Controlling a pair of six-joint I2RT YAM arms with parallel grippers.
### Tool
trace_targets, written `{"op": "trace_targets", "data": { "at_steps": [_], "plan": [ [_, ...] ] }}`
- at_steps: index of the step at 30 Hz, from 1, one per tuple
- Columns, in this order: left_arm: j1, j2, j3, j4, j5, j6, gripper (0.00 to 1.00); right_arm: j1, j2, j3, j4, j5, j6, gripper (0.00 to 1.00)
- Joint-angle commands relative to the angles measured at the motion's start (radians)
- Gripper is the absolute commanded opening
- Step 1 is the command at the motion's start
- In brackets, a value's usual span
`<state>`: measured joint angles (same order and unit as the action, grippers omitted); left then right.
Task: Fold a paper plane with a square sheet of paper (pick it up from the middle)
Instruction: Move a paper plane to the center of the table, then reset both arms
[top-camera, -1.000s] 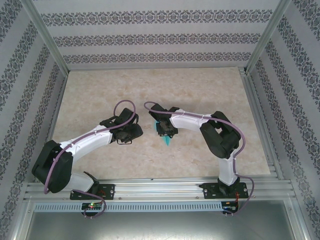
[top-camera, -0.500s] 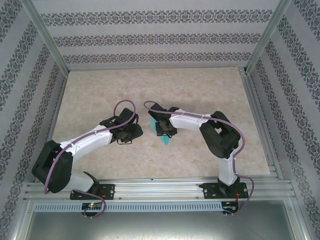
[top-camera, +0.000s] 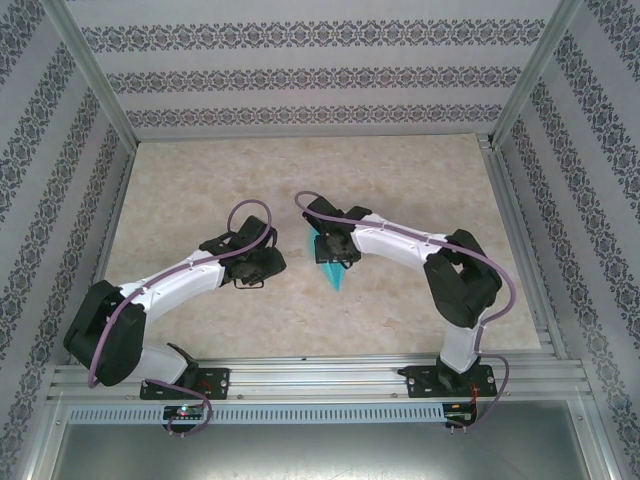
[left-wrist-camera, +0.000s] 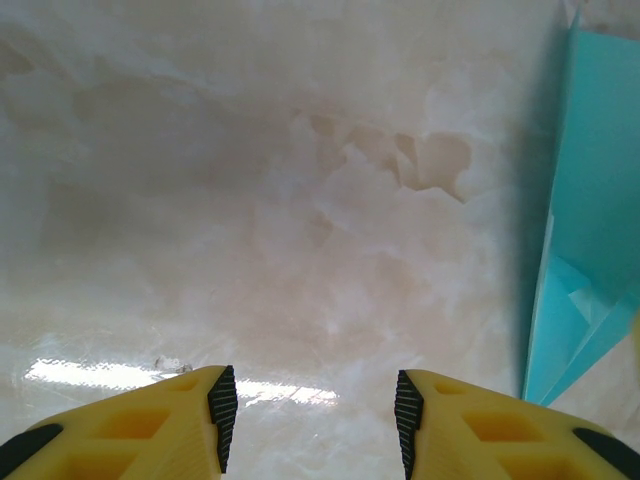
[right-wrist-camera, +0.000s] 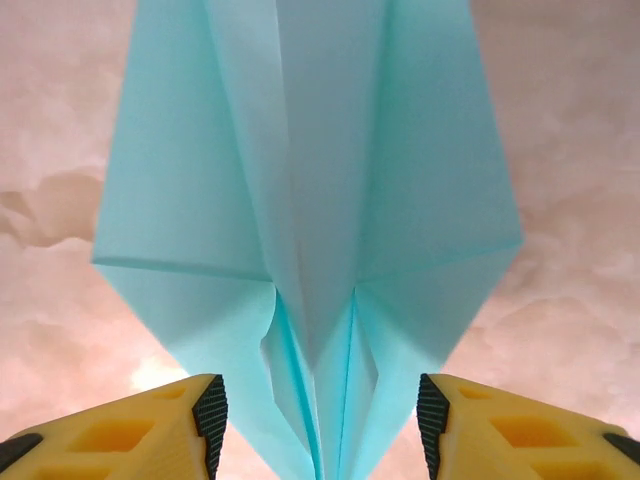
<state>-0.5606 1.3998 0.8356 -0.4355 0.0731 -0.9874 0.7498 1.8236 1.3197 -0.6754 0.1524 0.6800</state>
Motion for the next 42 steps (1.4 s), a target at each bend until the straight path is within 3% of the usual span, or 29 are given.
{"op": "trace_targets", "data": {
  "at_steps": [1,4,8,11,15,18,21,25,28,32,37,39,42],
  "plan": [
    [0.016,-0.018,0.035,-0.046,-0.045,0.041,0.49,-0.004,-0.119,0.002,-0.031,0.082,-0.023,0.56],
    [0.016,-0.050,0.044,-0.071,-0.101,0.070,0.50,-0.002,-0.278,-0.040,0.000,0.198,-0.063,0.58],
    [0.015,-0.121,0.045,-0.107,-0.246,0.119,0.54,-0.025,-0.511,-0.147,0.063,0.439,-0.125,0.69],
    [0.017,-0.183,0.041,-0.132,-0.417,0.177,0.66,-0.095,-0.660,-0.280,0.172,0.562,-0.213,0.79],
    [0.030,-0.241,0.032,-0.145,-0.655,0.277,0.90,-0.272,-0.787,-0.476,0.327,0.553,-0.338,0.85],
    [0.077,-0.242,0.020,-0.150,-0.801,0.317,0.99,-0.430,-0.829,-0.631,0.482,0.406,-0.475,0.85],
    [0.164,-0.197,0.019,-0.164,-0.906,0.329,1.00,-0.539,-0.808,-0.752,0.632,0.336,-0.517,0.85],
    [0.296,-0.144,-0.015,-0.065,-0.888,0.400,1.00,-0.633,-0.713,-0.827,0.776,0.204,-0.550,0.85],
    [0.345,-0.120,-0.090,0.140,-0.848,0.526,1.00,-0.652,-0.610,-0.836,0.883,0.178,-0.571,0.85],
    [0.353,-0.053,-0.101,0.317,-0.755,0.693,1.00,-0.658,-0.527,-0.847,1.065,0.118,-0.614,0.85],
    [0.367,-0.018,-0.259,0.782,-0.652,0.839,1.00,-0.662,-0.447,-0.837,1.233,-0.015,-0.651,0.85],
    [0.378,0.010,-0.271,0.844,-0.590,0.894,1.00,-0.664,-0.422,-0.819,1.242,-0.032,-0.687,0.84],
    [0.383,0.067,-0.331,1.018,-0.551,0.979,1.00,-0.688,-0.367,-0.872,1.410,-0.058,-0.683,0.85]
  ]
}}
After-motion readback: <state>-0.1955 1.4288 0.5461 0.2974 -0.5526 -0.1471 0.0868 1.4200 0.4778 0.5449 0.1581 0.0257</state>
